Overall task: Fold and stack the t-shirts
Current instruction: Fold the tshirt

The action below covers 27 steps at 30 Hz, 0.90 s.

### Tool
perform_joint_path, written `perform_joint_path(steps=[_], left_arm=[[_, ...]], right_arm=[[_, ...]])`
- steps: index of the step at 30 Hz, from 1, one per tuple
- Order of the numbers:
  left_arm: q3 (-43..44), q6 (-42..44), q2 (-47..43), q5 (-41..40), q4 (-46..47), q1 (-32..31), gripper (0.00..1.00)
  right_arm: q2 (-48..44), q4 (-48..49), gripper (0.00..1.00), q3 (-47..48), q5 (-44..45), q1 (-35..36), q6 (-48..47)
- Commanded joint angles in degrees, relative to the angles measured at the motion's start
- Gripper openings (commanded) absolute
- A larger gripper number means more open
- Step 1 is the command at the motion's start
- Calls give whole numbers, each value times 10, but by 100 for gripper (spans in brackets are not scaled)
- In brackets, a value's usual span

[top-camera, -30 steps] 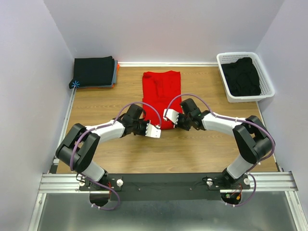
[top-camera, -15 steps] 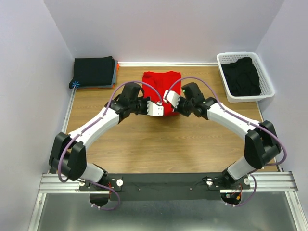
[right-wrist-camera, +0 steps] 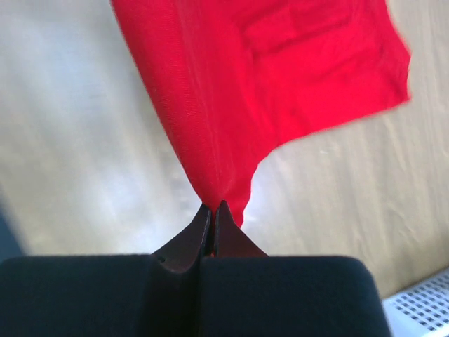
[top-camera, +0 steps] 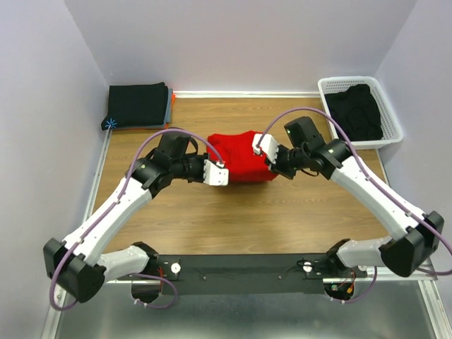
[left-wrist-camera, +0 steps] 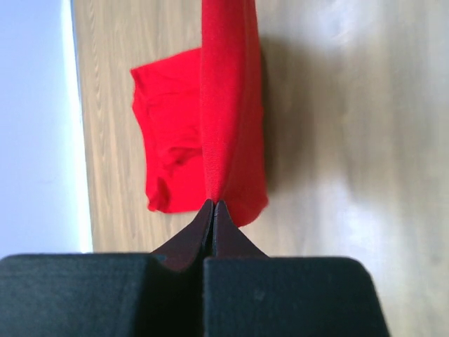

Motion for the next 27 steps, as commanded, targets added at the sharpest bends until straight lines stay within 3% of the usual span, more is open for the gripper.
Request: perform_joint_path(steps=[1, 6, 10, 19, 27], left_arm=[[23, -47, -45, 62, -89, -9, 0], [38, -91, -29, 60, -72, 0, 0], [44, -82, 23, 57, -37, 35, 0], [136, -62, 256, 80, 27, 114, 0], [173, -75, 396, 79, 85, 146, 0]], right_arm=[[-43, -119, 1, 32, -69, 17, 21], [-12, -112, 1, 43, -15, 16, 2], [56, -87, 0, 72, -24, -13, -45], [251, -58, 0, 164, -74, -111, -132], [425, -14, 1, 253, -96, -131, -114]])
